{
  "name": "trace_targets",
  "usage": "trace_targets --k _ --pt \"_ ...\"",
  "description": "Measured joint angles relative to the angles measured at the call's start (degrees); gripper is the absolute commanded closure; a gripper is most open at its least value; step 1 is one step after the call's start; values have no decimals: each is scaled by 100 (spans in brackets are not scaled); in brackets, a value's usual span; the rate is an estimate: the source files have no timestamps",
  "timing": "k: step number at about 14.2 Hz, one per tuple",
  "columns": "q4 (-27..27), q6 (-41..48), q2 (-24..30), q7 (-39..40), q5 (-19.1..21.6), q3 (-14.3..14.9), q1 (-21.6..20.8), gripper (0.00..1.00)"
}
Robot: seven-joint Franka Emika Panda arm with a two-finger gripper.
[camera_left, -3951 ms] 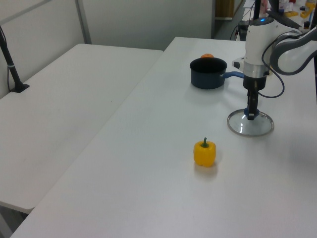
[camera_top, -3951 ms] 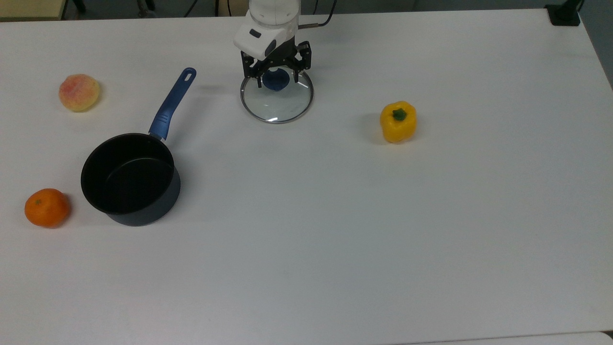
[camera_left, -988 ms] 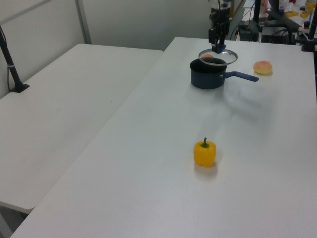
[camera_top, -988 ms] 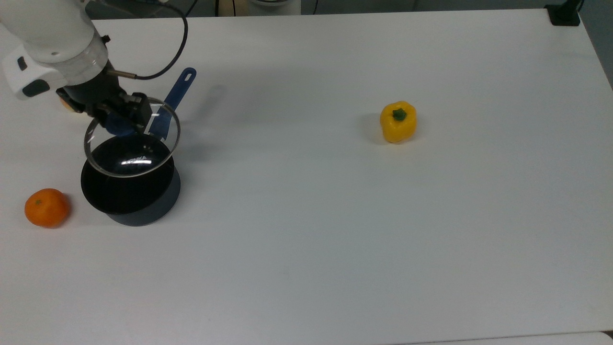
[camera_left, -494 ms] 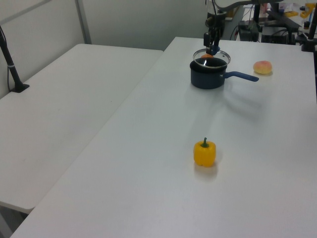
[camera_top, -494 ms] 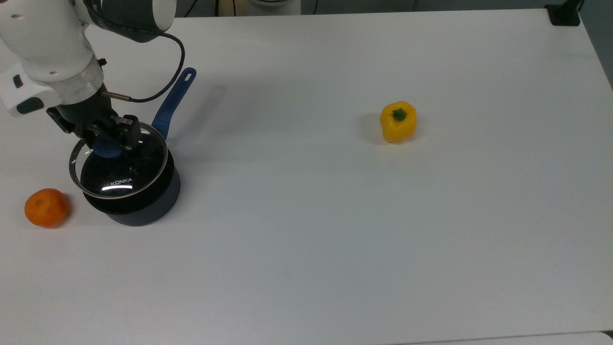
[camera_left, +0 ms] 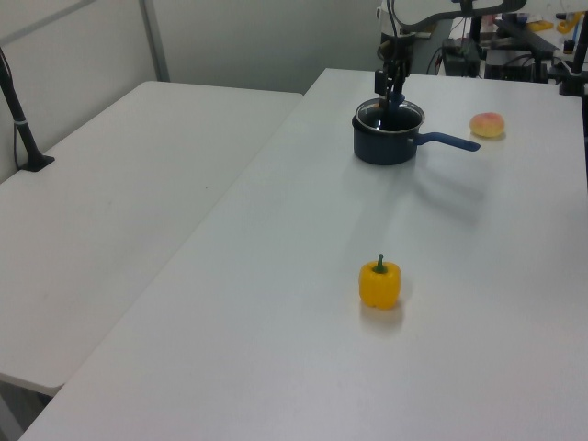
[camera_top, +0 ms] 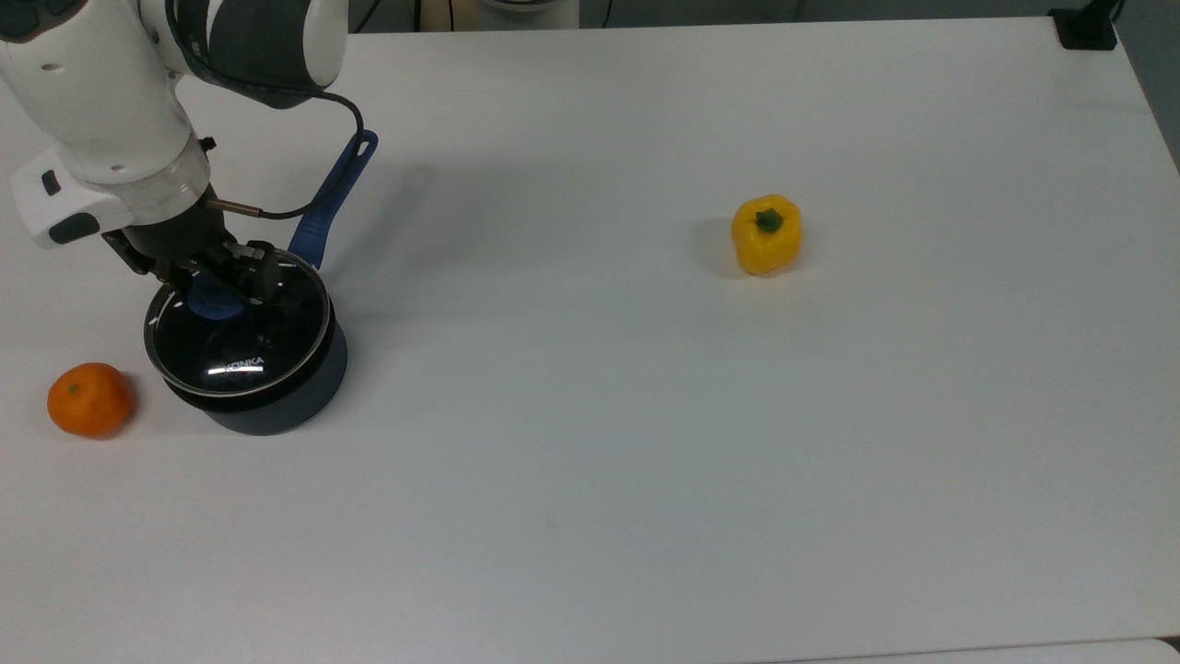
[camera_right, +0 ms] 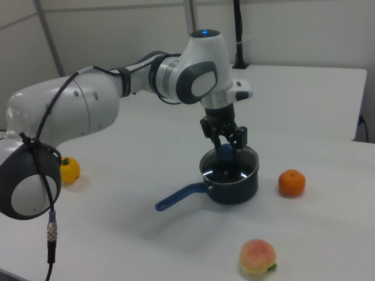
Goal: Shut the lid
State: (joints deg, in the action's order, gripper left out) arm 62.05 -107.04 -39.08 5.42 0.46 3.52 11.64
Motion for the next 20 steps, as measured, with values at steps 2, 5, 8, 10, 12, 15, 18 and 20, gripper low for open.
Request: trace_targets --k 2,5,8,10,12,15,18,20 --pt "0 -44 -12 0 -19 0 -5 72" --pt "0 -92 -37 0 -63 -9 -19 71" --pt "0 -96 -51 0 -112 -10 -65 70" --pt "0 -96 -63 0 -153 -18 -77 57" --pt "0 -96 -66 0 -158 -20 -77 37" --pt "3 -198 -78 0 -179 -20 -77 0" --pt "6 -265 -83 -4 -181 -20 -77 0" --pt "7 -266 -83 -6 -181 -20 -77 0"
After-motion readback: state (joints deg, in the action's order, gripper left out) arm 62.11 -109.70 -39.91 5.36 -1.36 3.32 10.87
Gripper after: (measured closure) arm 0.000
